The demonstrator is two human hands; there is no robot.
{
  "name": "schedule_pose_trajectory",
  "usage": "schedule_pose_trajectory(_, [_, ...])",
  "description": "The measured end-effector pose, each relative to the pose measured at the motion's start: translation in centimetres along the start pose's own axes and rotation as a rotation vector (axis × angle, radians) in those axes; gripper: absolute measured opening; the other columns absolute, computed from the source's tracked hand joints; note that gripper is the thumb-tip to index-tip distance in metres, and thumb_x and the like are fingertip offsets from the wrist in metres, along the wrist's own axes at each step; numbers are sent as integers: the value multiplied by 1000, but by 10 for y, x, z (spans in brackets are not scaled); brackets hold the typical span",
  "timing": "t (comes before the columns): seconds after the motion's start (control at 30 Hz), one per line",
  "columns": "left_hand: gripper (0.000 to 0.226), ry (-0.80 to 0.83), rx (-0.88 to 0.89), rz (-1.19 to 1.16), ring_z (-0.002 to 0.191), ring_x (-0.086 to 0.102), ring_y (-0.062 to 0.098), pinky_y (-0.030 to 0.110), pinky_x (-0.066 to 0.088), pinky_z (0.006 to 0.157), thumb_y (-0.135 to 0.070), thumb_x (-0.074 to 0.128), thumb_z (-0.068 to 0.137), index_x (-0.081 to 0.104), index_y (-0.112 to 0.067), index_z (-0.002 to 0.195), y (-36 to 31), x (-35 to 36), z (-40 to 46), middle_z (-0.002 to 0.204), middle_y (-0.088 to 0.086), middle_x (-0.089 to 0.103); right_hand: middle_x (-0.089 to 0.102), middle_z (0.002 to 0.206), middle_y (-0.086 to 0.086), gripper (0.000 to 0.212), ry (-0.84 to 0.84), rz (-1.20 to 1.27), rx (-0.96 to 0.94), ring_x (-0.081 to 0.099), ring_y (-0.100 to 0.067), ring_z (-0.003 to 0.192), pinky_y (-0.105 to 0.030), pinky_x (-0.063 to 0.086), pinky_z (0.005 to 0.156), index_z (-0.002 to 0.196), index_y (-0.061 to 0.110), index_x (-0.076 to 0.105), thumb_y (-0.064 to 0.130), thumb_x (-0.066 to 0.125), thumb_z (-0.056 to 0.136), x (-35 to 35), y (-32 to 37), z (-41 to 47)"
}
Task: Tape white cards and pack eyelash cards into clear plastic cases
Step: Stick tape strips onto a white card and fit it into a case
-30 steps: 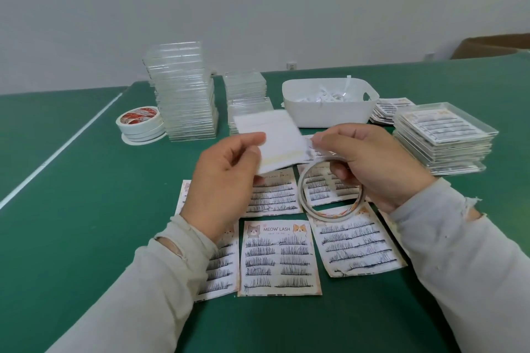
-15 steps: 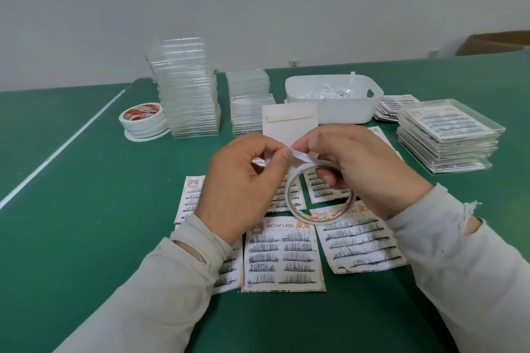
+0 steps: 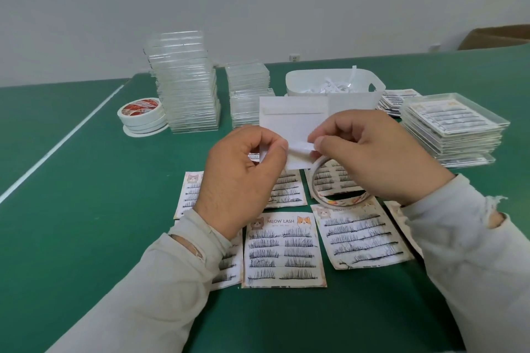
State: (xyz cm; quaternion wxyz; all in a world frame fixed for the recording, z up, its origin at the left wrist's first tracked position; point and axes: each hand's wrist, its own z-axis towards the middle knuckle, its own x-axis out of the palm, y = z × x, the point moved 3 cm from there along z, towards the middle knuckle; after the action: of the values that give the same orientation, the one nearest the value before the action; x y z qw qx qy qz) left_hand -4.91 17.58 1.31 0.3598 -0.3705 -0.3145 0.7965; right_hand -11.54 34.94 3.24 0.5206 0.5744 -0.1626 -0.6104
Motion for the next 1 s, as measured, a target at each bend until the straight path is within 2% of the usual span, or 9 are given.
schedule_pose_trajectory(0.13, [15,-9,7,-21,77,60,1,13,45,75,-16,68,96,73,-20,82,2,-2,1,79,-9,69,77,78,-7,13,75,78,37,66,-43,78,-52,54,75,77,14,77,19,73,88,0,1,-1])
schedule_pose_trajectory(0.27, [18,13,-131,-136,86,71,11,27,57,84,-14,65,97,73,-28,101,11,-9,6,98,-10,74,77,74,-6,14,65,232,64,58,0,50,-9,43,52,77,11,76,14,72,90,-11,-1,-1])
schedule_pose_trajectory(0.4, [39,189,-187,-133,95,71,33,45,57,93,-8,69,92,61,-40,113,17,-6,6,116,-12,67,76,73,-13,14,85,327,91,48,0,42,-8,36,43,77,9,75,10,70,90,-11,-2,-2])
schedule_pose_trajectory(0.5, [44,203,-159,-114,79,68,25,39,59,87,-8,70,91,59,-45,113,16,-4,5,99,-22,63,76,74,-11,14,111,315,100,48,-6,48,-10,37,44,77,9,76,12,71,90,-5,-3,-2])
schedule_pose_trajectory(0.57, [45,195,-156,-125,63,54,19,49,61,79,-8,73,89,58,-43,112,16,-3,5,95,-11,64,77,74,-8,14,121,273,76,54,-4,51,-9,40,50,78,8,77,16,72,88,-4,-4,-2])
schedule_pose_trajectory(0.67, [42,188,-164,-133,56,50,15,55,60,73,-9,76,88,59,-39,111,17,-2,5,68,-22,58,76,71,-4,16,125,218,48,55,-2,52,-10,42,54,76,9,77,21,74,85,-2,-5,-2])
schedule_pose_trajectory(0.77, [43,183,-169,-145,58,53,18,49,62,76,-10,77,87,61,-40,112,17,-1,4,73,-17,54,76,69,-2,18,124,177,34,54,-7,54,-12,43,54,74,10,76,23,76,85,0,-3,-3])
schedule_pose_trajectory(0.87, [44,193,-134,-126,58,49,8,29,58,71,-12,78,88,61,-39,118,18,0,4,94,-4,57,75,67,2,17,141,120,9,61,-2,54,-12,47,56,74,11,76,23,77,87,0,-1,-4])
schedule_pose_trajectory(1.0, [49,246,-124,-136,67,54,10,31,57,77,-7,75,89,58,-43,119,17,2,4,108,0,60,76,70,3,17,189,70,0,69,-8,63,-20,53,66,76,13,76,27,76,86,2,2,-6])
